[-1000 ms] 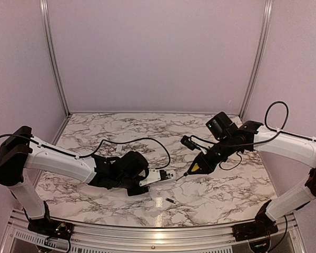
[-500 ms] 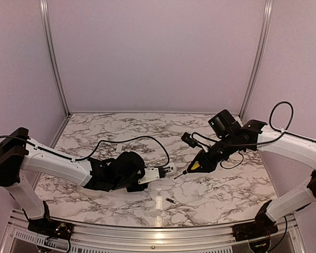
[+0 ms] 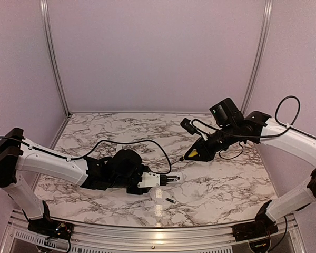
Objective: Unload the batteries from the remote control
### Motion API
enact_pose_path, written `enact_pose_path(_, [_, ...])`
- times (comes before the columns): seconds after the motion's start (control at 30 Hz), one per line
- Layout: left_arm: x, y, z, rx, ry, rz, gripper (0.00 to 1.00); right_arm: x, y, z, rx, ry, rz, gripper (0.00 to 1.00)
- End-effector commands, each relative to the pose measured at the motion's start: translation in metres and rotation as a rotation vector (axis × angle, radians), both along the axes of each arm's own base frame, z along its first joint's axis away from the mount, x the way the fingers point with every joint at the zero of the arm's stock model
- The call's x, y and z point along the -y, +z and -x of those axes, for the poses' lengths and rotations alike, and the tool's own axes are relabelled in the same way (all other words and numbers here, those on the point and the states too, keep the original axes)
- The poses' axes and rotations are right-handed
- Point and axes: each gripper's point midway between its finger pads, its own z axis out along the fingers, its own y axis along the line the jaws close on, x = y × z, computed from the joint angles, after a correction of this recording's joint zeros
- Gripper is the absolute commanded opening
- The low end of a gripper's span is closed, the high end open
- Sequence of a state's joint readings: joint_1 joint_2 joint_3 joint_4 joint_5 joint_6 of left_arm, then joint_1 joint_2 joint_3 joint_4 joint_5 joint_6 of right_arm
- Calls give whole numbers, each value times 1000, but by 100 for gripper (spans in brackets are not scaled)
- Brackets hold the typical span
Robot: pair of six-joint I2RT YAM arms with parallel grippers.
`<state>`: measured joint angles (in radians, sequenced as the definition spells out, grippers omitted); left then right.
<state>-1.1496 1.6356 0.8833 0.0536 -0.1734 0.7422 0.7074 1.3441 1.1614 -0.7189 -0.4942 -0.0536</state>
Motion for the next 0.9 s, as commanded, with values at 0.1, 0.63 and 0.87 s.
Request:
enact_pose_path(0.1, [5, 10, 11, -5, -73, 11, 0, -2, 7, -4, 34, -8, 44, 0])
enact_pose_path(0.63, [3, 17, -1, 68, -38, 5, 0, -8, 13, 23, -8, 41, 41, 0])
enact_pose_path(0.87, [5, 23, -2, 101, -55, 4, 0, -14, 1, 34, -15, 87, 112, 0])
